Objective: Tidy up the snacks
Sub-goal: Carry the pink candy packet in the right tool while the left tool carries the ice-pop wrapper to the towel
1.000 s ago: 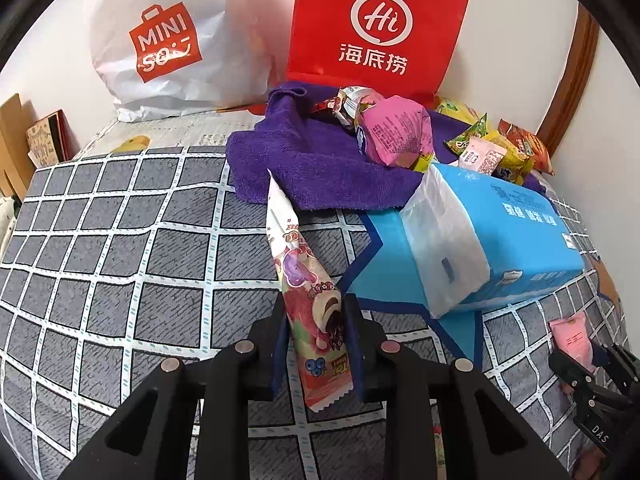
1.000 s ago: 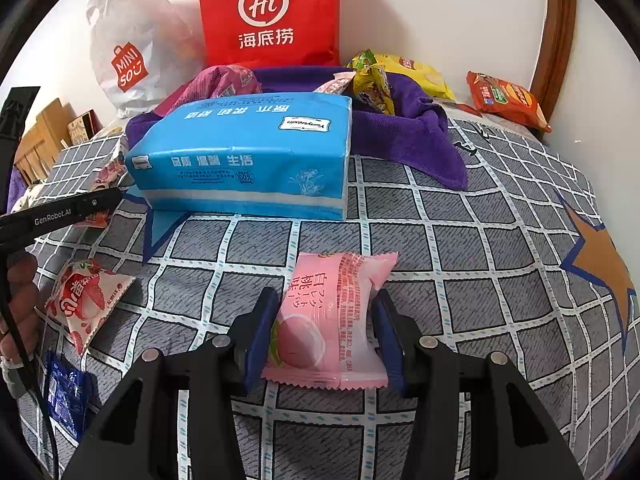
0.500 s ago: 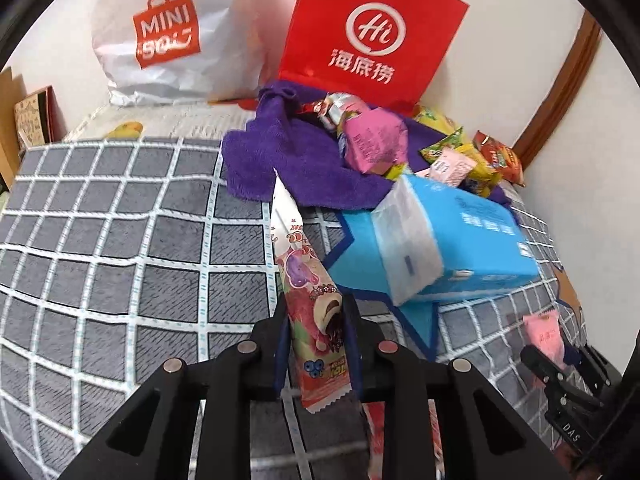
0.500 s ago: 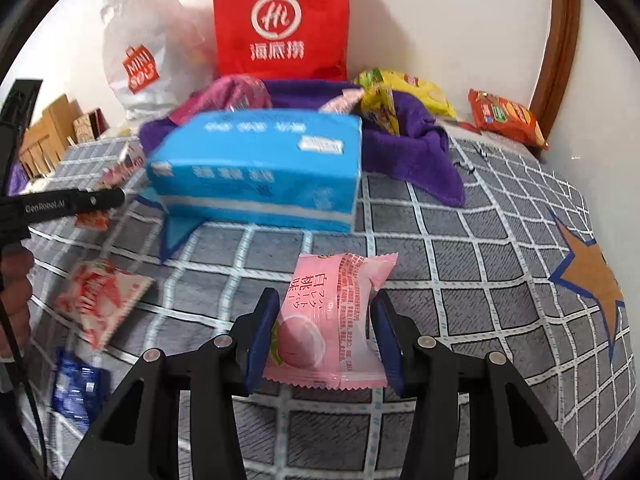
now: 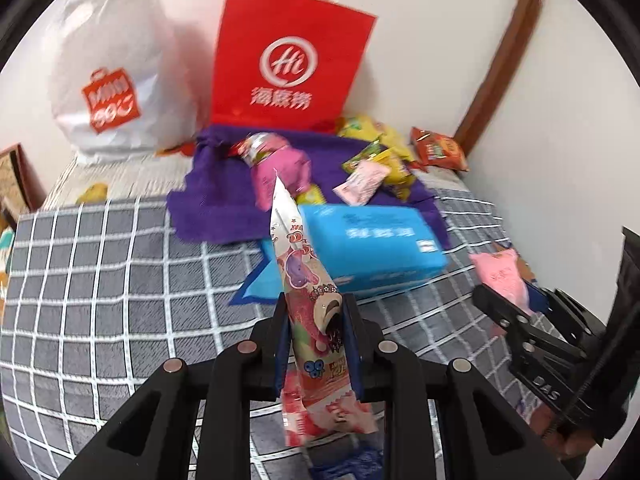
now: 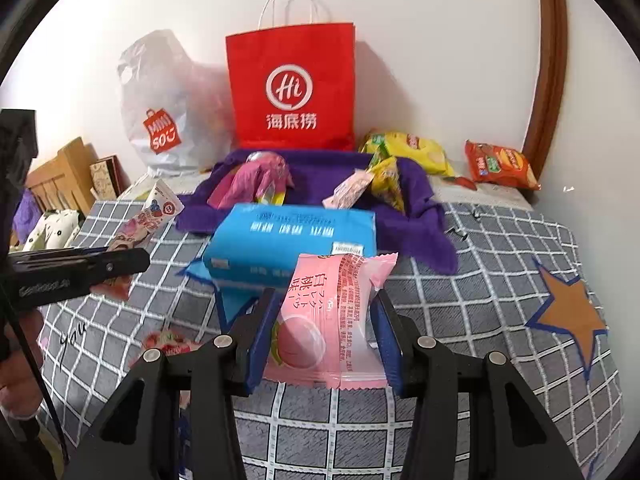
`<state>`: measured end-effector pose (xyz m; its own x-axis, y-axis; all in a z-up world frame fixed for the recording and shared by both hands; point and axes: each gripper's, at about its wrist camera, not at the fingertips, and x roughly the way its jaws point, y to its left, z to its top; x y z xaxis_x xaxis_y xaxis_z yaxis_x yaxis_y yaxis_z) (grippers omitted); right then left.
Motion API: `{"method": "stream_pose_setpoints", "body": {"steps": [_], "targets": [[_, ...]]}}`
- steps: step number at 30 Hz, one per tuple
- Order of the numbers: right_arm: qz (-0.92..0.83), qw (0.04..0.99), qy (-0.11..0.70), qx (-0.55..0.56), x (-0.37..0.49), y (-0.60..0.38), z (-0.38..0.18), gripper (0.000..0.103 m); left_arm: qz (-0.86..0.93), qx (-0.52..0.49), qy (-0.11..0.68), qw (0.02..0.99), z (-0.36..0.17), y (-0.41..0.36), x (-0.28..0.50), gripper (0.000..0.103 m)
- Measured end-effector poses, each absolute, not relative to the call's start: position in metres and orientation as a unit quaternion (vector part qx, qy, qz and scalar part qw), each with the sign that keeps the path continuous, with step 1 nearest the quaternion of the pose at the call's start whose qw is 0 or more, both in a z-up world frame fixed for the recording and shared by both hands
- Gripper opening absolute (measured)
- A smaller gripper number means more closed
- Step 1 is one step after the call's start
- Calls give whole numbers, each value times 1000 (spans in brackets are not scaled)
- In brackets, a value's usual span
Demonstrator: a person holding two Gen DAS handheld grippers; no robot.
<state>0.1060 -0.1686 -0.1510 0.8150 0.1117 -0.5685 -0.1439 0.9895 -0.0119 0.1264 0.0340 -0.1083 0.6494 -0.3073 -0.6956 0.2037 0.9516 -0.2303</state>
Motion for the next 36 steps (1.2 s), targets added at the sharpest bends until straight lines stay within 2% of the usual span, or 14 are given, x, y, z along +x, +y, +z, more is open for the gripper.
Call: {"method": "stream_pose_setpoints", "body": {"steps": [9,36], "targets": [[46,958,283,-23,109,-170,-119,47,-156,-48,375,912,-70,18,128,23],[37,962,268,-18,173,-176,-48,47,-146,-40,350,924,-11,7,193,23]]}}
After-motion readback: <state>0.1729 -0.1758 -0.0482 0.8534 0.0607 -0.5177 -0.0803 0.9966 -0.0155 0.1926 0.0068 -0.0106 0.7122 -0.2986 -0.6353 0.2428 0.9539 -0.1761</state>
